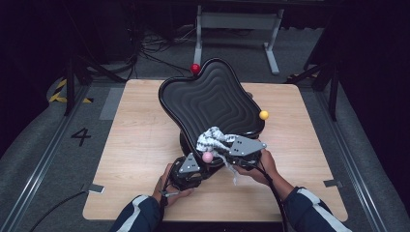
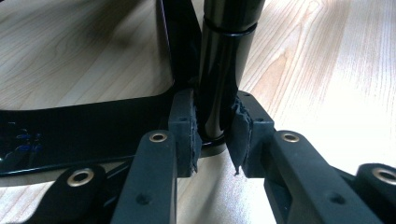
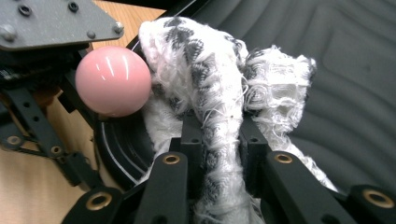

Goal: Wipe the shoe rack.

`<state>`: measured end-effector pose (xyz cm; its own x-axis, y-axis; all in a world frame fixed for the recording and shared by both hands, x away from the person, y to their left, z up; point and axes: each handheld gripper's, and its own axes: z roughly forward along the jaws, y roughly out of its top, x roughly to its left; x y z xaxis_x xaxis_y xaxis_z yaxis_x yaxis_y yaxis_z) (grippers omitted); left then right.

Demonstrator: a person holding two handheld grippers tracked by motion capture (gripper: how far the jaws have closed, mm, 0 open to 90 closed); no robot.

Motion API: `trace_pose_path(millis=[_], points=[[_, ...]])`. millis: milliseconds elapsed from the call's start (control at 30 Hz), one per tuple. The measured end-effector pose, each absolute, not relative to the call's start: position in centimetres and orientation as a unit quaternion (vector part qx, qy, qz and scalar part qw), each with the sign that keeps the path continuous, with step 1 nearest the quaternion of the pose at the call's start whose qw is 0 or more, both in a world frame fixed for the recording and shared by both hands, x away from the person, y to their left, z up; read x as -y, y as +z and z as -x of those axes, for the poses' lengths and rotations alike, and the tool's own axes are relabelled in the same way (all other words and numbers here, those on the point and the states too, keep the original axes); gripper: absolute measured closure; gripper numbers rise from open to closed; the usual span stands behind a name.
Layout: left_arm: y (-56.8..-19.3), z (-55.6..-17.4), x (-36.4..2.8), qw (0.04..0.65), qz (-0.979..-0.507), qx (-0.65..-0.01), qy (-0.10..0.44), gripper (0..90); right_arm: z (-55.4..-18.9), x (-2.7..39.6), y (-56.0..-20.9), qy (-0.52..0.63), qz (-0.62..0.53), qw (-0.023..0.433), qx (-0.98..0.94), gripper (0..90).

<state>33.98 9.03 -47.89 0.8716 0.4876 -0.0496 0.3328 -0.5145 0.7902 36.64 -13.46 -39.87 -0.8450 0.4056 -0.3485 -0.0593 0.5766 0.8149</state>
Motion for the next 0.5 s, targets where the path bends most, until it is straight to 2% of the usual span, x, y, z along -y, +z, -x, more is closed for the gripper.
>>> trace_pose_path(millis=[133,333,500], points=[[-47.9,-34.0,-9.0,0.432,-0.865,-0.237,0.09,72.0,-37.2,13.7,-39.8,0.457,-0.105,0.246,-0.848,77.1],[-47.9,-34.0,-9.1,0.433,-0.865,-0.238,0.086,72.0,-38.0,14.2,-39.7,0.446,-0.123,0.277,-0.842,77.3],[-47.9,-34.0,-9.1,0.432,-0.865,-0.239,0.085,72.0,-39.8,15.8,-39.6,0.453,-0.162,0.273,-0.833,76.8]])
